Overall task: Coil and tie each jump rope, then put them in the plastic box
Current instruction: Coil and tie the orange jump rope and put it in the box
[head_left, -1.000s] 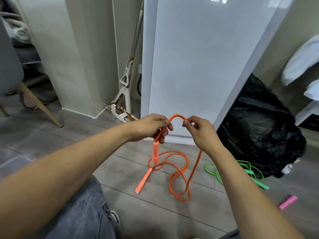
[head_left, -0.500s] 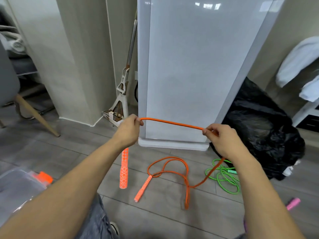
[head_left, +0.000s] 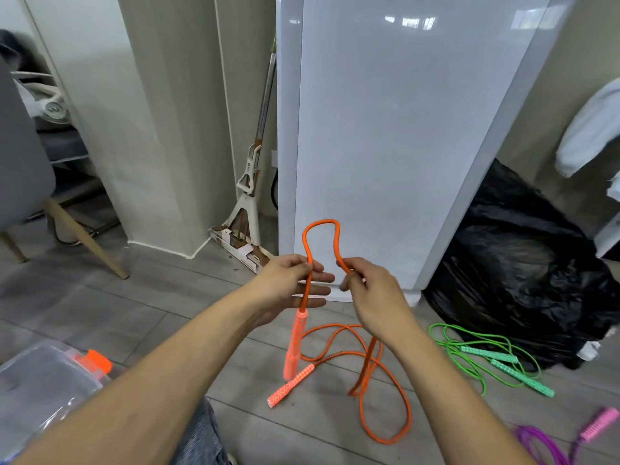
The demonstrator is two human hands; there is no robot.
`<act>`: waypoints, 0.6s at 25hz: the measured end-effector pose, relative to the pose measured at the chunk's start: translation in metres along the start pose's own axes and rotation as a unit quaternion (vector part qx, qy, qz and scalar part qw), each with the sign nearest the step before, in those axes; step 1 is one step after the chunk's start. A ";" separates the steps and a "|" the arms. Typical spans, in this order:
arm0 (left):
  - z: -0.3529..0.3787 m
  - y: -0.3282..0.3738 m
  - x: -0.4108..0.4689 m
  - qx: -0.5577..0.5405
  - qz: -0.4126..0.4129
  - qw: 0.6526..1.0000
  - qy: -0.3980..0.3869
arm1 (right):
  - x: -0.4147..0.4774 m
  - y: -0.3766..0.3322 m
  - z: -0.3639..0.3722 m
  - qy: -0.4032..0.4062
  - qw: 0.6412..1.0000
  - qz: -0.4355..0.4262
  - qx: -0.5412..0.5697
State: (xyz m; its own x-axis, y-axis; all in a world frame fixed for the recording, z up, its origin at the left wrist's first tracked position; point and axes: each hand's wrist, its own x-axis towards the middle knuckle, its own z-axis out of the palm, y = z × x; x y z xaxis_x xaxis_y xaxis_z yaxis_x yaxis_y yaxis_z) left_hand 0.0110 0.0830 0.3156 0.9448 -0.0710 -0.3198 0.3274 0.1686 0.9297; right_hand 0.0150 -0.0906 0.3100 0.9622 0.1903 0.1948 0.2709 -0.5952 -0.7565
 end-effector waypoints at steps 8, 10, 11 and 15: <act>0.012 -0.006 0.000 -0.041 0.019 0.999 0.000 | -0.013 -0.011 0.018 0.042 0.997 0.031 0.059; 0.011 -0.006 -0.001 -0.027 0.021 0.999 0.002 | -0.013 -0.012 0.016 0.035 0.997 0.033 0.061; 0.011 -0.006 -0.001 -0.013 0.026 1.000 0.008 | -0.013 -0.013 0.015 0.032 0.997 0.032 0.057; 0.009 0.002 0.004 -0.100 0.048 0.992 0.060 | -0.014 -0.015 0.015 0.000 0.999 0.007 0.041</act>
State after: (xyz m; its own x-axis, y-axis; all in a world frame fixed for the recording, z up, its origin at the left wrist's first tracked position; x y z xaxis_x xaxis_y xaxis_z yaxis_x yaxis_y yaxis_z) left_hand 0.0148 0.0739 0.3175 0.9626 0.0707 -0.2615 0.2197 0.3613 0.9062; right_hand -0.0028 -0.0722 0.3092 0.9660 0.1823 0.1833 0.2537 -0.5321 -0.8078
